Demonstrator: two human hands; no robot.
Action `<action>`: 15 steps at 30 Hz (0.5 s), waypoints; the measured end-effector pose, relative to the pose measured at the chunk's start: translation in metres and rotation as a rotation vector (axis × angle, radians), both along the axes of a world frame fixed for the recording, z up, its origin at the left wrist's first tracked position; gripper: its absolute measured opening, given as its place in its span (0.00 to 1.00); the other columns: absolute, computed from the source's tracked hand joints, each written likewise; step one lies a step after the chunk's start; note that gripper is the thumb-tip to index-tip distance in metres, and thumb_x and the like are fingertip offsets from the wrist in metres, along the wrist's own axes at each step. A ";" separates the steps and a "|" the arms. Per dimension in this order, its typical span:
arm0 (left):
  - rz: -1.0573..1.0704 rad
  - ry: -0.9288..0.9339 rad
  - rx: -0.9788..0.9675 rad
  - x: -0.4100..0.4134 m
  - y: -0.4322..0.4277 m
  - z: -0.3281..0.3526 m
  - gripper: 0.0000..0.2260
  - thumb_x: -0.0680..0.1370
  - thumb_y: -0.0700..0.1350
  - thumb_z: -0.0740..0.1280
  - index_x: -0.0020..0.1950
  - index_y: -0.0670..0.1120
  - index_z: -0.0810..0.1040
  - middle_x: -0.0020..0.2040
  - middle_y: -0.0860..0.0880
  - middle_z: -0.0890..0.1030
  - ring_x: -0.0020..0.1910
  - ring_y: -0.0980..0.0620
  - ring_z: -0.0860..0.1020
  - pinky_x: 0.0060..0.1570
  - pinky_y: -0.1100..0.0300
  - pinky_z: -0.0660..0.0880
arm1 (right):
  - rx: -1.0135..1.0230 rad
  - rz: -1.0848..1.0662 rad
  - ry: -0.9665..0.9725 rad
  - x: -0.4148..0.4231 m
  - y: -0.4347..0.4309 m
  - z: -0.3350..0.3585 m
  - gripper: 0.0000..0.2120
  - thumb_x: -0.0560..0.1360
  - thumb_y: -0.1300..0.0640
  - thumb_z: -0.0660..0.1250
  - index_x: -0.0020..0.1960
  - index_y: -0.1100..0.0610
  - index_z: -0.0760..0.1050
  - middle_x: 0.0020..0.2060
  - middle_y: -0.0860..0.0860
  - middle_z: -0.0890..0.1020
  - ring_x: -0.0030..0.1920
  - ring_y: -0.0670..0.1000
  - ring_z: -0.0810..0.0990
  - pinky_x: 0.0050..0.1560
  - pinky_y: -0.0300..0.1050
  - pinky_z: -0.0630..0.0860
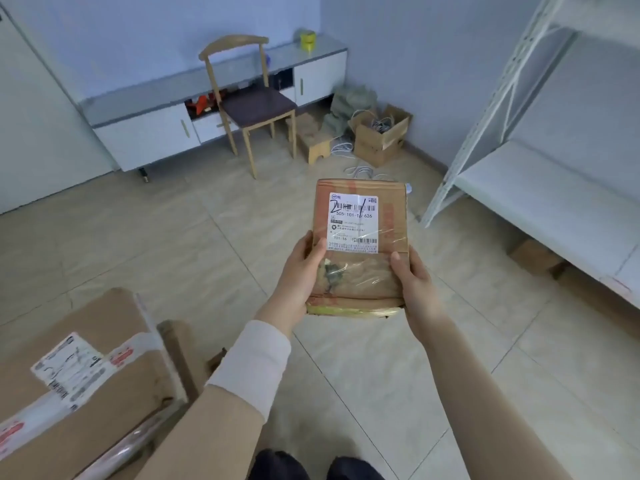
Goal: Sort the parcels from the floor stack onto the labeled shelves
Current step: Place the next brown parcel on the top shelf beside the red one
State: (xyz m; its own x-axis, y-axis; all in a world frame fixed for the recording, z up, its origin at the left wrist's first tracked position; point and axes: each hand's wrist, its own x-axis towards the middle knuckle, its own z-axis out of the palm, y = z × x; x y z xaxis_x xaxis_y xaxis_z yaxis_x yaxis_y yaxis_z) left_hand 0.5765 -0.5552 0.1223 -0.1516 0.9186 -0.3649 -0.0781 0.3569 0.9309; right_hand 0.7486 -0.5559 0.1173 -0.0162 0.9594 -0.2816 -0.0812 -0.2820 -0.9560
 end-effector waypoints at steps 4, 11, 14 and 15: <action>-0.224 0.033 0.083 0.090 0.049 0.012 0.25 0.78 0.59 0.57 0.74 0.54 0.62 0.69 0.53 0.72 0.67 0.53 0.71 0.68 0.51 0.67 | 0.069 -0.193 -0.014 0.085 0.016 0.018 0.20 0.79 0.54 0.59 0.71 0.47 0.65 0.62 0.47 0.78 0.61 0.48 0.77 0.64 0.47 0.72; -0.453 0.013 0.190 0.204 0.124 0.039 0.22 0.80 0.58 0.53 0.74 0.58 0.60 0.68 0.58 0.71 0.64 0.58 0.71 0.63 0.60 0.66 | 0.125 -0.380 -0.101 0.185 0.061 0.051 0.28 0.75 0.46 0.65 0.73 0.44 0.61 0.65 0.44 0.74 0.65 0.46 0.74 0.65 0.47 0.71; -0.531 -0.014 0.262 0.248 0.170 0.061 0.21 0.80 0.58 0.53 0.73 0.56 0.62 0.67 0.58 0.72 0.61 0.60 0.72 0.62 0.60 0.66 | 0.193 -0.469 -0.136 0.223 0.092 0.073 0.25 0.77 0.52 0.64 0.72 0.45 0.62 0.63 0.44 0.76 0.62 0.46 0.75 0.59 0.42 0.74; -0.560 -0.019 0.291 0.262 0.186 0.069 0.21 0.80 0.58 0.53 0.73 0.56 0.63 0.66 0.58 0.73 0.60 0.61 0.72 0.61 0.60 0.66 | 0.216 -0.496 -0.145 0.234 0.103 0.082 0.25 0.78 0.53 0.63 0.72 0.45 0.62 0.63 0.44 0.75 0.62 0.46 0.75 0.58 0.40 0.74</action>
State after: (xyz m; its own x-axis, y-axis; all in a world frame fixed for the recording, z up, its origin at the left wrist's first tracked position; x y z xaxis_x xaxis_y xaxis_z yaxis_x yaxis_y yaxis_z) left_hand 0.8387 -0.3696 0.1911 0.3855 0.9187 -0.0862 0.0297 0.0810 0.9963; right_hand 0.9823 -0.4532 0.1996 0.4760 0.8784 -0.0435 -0.0178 -0.0398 -0.9990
